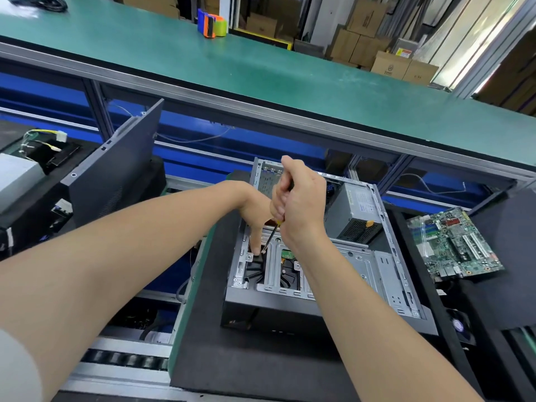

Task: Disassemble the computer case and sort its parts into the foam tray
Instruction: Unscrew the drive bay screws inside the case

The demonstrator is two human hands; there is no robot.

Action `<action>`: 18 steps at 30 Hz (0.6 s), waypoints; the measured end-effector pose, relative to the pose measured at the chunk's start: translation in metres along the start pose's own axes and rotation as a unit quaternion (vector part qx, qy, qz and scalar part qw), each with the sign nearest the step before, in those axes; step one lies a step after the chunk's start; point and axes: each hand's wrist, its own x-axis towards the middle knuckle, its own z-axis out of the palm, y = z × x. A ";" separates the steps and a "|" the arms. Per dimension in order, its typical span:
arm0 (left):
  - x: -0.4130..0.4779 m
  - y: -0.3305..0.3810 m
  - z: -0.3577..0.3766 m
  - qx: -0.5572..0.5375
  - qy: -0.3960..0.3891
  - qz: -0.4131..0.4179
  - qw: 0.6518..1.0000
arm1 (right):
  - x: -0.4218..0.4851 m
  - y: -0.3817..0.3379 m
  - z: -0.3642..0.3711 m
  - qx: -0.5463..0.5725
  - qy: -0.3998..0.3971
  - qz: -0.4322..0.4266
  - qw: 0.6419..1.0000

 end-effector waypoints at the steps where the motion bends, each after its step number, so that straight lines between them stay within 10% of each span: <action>1: 0.001 -0.001 0.000 -0.011 0.007 0.005 1.000 | 0.000 -0.003 -0.003 0.001 0.002 -0.002 1.000; 18: 0.011 0.028 0.034 -0.182 0.281 0.154 0.930 | 0.010 -0.045 -0.071 0.037 0.098 -0.061 0.993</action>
